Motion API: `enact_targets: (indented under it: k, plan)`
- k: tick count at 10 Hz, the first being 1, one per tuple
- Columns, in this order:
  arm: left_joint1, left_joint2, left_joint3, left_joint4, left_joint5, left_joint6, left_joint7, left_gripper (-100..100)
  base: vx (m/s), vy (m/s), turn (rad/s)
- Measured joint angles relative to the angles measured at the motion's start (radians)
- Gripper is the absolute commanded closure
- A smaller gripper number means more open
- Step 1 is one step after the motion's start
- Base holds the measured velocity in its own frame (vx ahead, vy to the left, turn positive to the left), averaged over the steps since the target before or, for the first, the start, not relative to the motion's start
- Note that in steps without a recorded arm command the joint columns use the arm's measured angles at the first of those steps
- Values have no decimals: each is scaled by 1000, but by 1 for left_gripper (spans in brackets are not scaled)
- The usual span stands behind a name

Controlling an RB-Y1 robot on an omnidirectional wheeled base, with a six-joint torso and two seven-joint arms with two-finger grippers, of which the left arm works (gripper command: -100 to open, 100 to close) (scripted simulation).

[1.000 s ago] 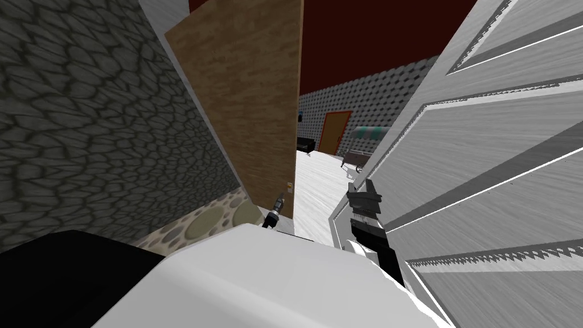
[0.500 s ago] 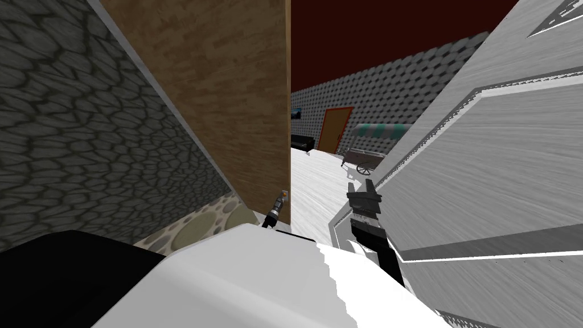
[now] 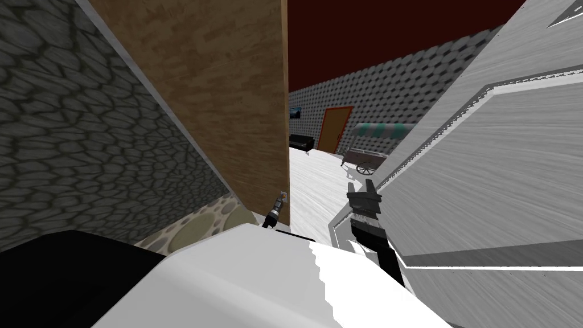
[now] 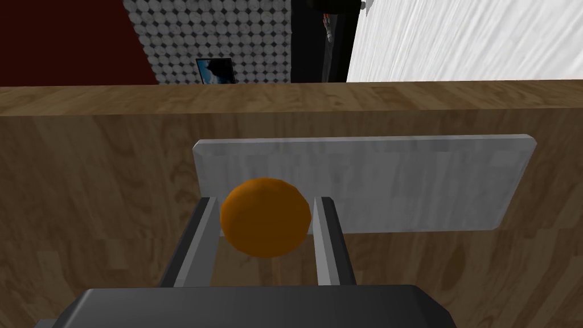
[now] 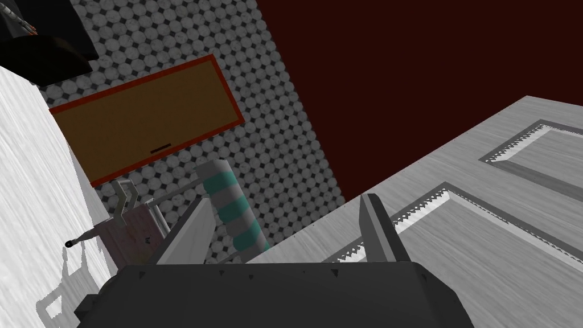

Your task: Push the door open

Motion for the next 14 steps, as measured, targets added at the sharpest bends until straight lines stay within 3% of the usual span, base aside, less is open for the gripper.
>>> enact_targets:
  k: [3, 6, 7, 8, 9, 12, 14]
  plan:
    - [2, 0, -1, 1, 0, 1, 0, 100, 38, -1, 34]
    - [-2, 8, -3, 23, 1, 1, -6, 100, 184, -12, 114]
    - [-19, 9, -1, 42, 3, -6, -7, 100, 213, -76, 132]
    - [-10, 19, 4, 26, 5, -4, -9, 100, 217, -49, 261]
    - [-10, 34, 15, 9, 10, 9, -12, -100, -39, -40, 117]
    - [-1, 30, 11, -5, 15, 14, -13, -100, -249, -45, 36]
    - [11, 16, 6, -25, 19, 21, -14, -100, -301, -72, 77]
